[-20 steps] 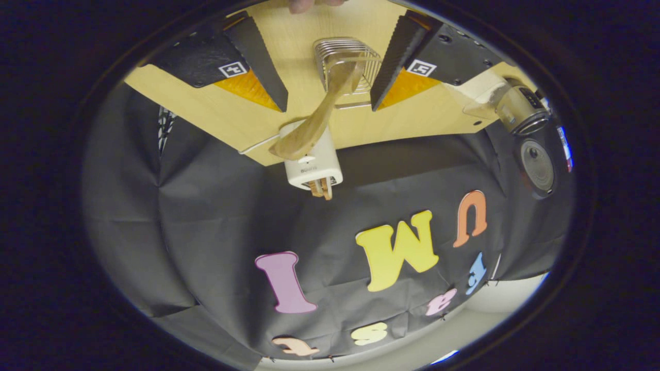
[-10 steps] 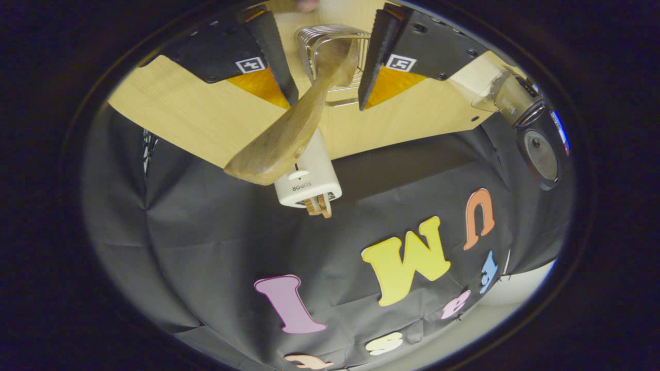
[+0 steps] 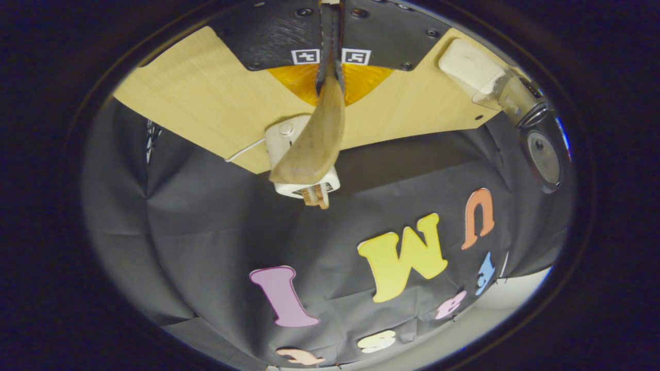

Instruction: Close the left gripper, press the button to open the rice cooker; take a wooden spoon from the chopstick holder with the right hand, scoop a spoonful of rice and pour it into the rice cooker, then put the wooden spoon back into the chopstick holder.

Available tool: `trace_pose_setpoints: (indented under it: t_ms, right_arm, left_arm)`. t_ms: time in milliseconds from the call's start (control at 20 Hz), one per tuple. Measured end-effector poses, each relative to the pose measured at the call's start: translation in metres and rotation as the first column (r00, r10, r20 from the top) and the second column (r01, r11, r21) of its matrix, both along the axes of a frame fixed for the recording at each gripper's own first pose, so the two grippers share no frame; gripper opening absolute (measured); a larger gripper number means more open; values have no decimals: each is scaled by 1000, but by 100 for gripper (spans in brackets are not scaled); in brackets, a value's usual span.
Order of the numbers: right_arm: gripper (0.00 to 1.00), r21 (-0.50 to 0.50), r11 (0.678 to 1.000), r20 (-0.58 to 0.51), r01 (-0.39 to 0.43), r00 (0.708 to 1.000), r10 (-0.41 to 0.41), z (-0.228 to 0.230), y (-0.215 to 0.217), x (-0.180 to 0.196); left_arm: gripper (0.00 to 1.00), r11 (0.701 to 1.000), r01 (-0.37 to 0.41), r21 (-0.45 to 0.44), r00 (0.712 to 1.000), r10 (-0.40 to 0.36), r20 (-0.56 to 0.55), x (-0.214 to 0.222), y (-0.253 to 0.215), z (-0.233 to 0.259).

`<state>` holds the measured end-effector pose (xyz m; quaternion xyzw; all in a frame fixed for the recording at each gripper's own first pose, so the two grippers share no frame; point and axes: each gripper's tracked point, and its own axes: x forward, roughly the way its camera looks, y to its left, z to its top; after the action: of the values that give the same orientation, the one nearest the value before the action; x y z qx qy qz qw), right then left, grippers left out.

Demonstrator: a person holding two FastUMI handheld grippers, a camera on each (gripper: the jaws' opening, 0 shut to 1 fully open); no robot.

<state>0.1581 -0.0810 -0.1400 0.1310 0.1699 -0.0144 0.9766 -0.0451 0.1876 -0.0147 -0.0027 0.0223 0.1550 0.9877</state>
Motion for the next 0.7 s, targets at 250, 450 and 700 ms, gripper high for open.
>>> trace_pose_setpoints:
  t_ms: [250,450,700]
  right_arm:
    - [2,-65,998,54,-6,999,9,32,5,1]
    - [2,-126,992,119,-8,993,24,76,22,1]
    - [0,-163,982,194,-93,973,124,133,102,-4]
  left_arm:
    - [98,999,38,-11,998,-38,40,9,-12,5]
    - [98,996,78,-37,995,-76,66,17,-19,4]
    - [98,998,55,-6,993,-54,104,15,-2,16]
